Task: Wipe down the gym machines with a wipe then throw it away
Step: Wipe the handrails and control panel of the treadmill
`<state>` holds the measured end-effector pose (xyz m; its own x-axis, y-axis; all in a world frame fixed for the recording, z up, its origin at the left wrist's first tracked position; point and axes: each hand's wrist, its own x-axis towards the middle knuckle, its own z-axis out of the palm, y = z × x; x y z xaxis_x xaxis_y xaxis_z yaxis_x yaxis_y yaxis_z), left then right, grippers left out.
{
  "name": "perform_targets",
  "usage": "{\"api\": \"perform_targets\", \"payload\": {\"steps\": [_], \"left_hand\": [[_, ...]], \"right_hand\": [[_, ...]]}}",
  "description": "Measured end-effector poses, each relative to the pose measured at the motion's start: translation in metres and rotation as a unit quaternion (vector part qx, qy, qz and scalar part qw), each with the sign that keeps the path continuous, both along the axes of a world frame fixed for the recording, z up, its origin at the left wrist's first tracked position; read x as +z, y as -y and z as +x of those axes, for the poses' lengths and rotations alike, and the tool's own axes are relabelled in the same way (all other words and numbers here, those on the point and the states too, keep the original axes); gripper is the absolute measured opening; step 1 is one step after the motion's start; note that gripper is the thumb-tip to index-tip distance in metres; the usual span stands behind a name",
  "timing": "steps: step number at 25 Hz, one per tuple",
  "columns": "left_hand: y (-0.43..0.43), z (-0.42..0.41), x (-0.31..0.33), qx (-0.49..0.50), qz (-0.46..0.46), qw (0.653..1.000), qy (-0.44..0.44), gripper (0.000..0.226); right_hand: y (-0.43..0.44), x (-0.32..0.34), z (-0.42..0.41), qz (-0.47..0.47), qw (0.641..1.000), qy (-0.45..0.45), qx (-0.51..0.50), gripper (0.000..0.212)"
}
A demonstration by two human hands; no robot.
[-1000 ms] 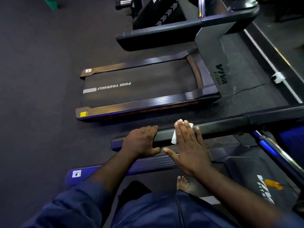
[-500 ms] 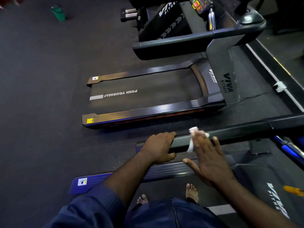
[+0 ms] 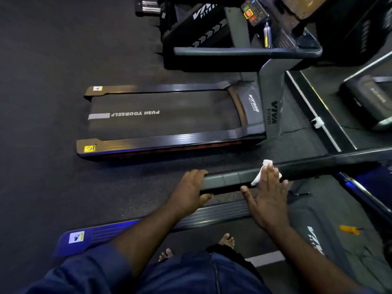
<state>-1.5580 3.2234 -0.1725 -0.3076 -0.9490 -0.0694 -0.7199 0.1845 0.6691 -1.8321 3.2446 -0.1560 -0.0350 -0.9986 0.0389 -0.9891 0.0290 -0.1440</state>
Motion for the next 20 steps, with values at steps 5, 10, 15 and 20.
{"api": "perform_targets", "payload": {"steps": [5, 10, 15, 20], "left_hand": [[0.002, 0.018, -0.012, 0.048, 0.046, 0.989, -0.130, 0.071], [0.010, 0.025, -0.010, 0.050, 0.088, 0.987, -0.125, 0.071], [0.004, 0.023, -0.011, 0.058, 0.081, 0.986, -0.133, 0.062], [-0.001, 0.016, -0.008, 0.092, 0.064, 0.974, -0.196, 0.045]], "right_hand": [[-0.030, 0.005, 0.078, 0.046, 0.978, -0.012, 0.203, 0.104], [-0.010, 0.008, 0.028, 0.015, 0.979, -0.045, 0.197, 0.092], [-0.012, 0.009, 0.077, 0.045, 0.986, 0.047, 0.151, 0.104], [0.005, 0.016, 0.081, 0.056, 0.927, 0.008, 0.372, 0.089]]}}
